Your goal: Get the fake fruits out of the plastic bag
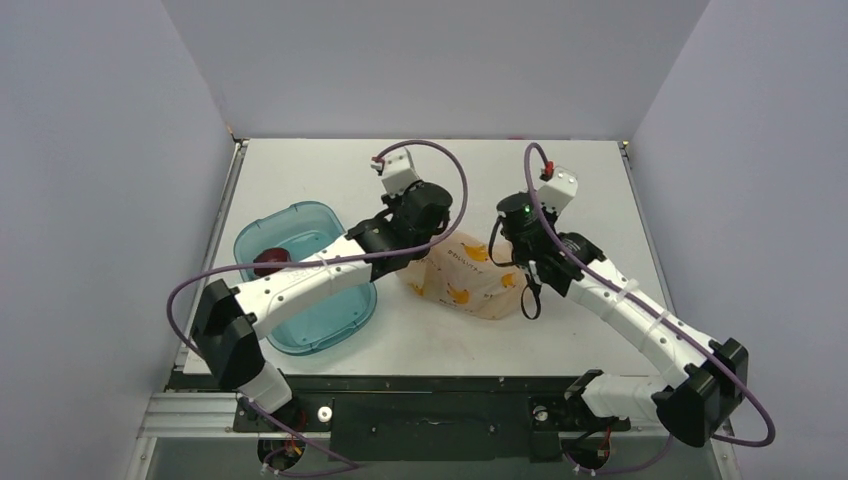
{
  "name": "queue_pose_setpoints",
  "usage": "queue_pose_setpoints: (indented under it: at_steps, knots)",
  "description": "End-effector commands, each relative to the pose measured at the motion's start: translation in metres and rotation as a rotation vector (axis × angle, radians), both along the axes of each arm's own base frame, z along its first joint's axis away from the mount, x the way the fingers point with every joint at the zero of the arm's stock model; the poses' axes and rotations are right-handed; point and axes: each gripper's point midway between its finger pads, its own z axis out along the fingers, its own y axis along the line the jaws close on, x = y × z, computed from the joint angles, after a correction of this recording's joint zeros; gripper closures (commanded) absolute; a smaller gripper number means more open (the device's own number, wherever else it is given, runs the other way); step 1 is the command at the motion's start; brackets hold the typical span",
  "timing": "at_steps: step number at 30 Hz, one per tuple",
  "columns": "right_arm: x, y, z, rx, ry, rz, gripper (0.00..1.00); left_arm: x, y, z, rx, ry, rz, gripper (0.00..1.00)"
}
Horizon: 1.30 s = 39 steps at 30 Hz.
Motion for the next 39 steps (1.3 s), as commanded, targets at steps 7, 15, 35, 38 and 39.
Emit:
queue_pose_setpoints:
  at_steps: [7,15,35,38,39]
  knots:
    - [-0.013,0.017,0.099,0.53,-0.537,0.226,1.0,0.044,-0.01,0.095,-0.498,-0.245,-0.537,1.0]
    - [-0.029,0.023,0.141,0.59,-0.794,0.52,1.0,0.065,-0.047,0.141,-0.743,-0.327,-1.007,1.0]
    - [-0.045,0.024,0.169,0.247,-0.917,0.806,1.0,0.167,-0.096,0.129,-0.867,-0.309,-1.196,1.0]
    - [-0.051,0.044,0.119,0.286,-0.807,0.855,1.0,0.161,-0.098,0.088,-0.856,-0.19,-1.211,1.0]
    - [-0.06,0.053,0.111,0.296,-0.796,0.875,1.0,0.16,-0.097,0.081,-0.85,-0.18,-1.216,1.0]
